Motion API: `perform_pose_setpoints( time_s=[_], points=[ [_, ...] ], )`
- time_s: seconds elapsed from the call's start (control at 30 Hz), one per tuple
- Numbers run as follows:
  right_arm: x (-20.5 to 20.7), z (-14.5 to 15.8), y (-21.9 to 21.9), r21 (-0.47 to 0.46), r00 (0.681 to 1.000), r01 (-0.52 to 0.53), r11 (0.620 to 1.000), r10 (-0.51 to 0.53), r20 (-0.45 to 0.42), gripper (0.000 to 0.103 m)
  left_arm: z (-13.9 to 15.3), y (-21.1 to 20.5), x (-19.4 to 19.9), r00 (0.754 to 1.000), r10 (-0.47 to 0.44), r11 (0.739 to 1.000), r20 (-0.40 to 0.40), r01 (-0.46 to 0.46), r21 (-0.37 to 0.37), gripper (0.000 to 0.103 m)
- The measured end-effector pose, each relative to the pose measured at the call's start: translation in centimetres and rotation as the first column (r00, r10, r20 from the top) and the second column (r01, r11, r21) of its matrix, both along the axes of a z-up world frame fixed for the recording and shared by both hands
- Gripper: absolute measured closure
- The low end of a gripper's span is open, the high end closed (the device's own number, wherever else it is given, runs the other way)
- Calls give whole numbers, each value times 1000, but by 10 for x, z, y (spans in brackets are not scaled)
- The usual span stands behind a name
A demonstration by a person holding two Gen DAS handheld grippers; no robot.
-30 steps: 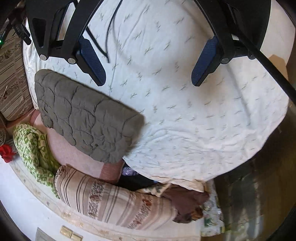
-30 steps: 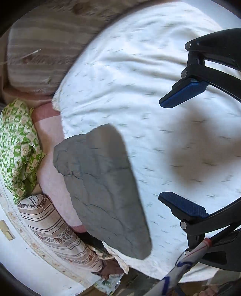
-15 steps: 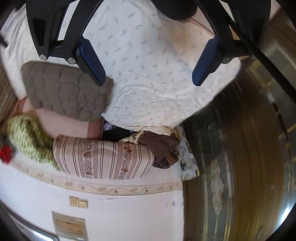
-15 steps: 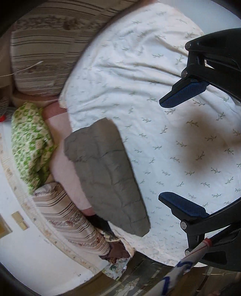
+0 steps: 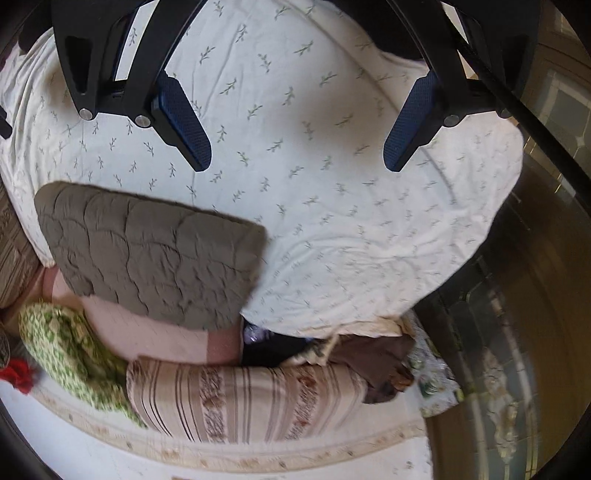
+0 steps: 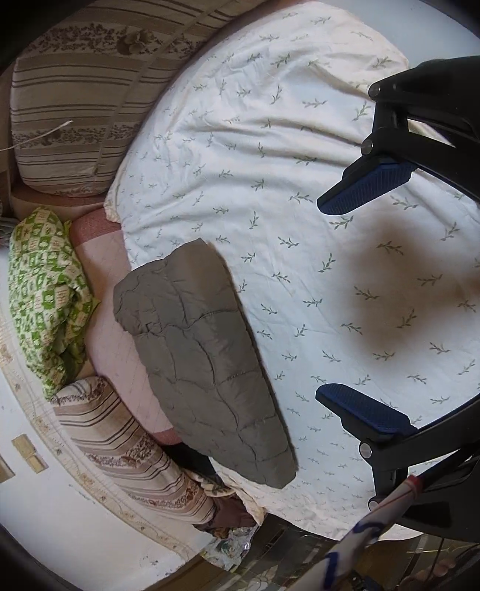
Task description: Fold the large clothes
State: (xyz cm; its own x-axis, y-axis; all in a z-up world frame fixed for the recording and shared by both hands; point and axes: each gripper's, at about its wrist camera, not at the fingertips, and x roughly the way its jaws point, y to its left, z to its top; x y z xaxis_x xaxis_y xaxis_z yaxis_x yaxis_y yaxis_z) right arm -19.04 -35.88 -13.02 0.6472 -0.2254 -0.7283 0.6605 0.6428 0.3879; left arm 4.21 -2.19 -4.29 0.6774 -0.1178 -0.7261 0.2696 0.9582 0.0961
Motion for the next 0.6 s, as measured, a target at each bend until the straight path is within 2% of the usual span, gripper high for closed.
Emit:
perform_pose_setpoints(
  time_s=[0.47, 0.6],
  points=[
    [76, -34, -34, 57, 999, -21, 998, 23, -41, 8, -44, -60, 61, 995, -60, 996, -74, 64, 55, 9],
    [91, -46, -50, 89, 999, -2, 996, 6, -45, 8, -59, -68, 82, 993, -79, 996, -91, 82, 37, 9]
  ],
)
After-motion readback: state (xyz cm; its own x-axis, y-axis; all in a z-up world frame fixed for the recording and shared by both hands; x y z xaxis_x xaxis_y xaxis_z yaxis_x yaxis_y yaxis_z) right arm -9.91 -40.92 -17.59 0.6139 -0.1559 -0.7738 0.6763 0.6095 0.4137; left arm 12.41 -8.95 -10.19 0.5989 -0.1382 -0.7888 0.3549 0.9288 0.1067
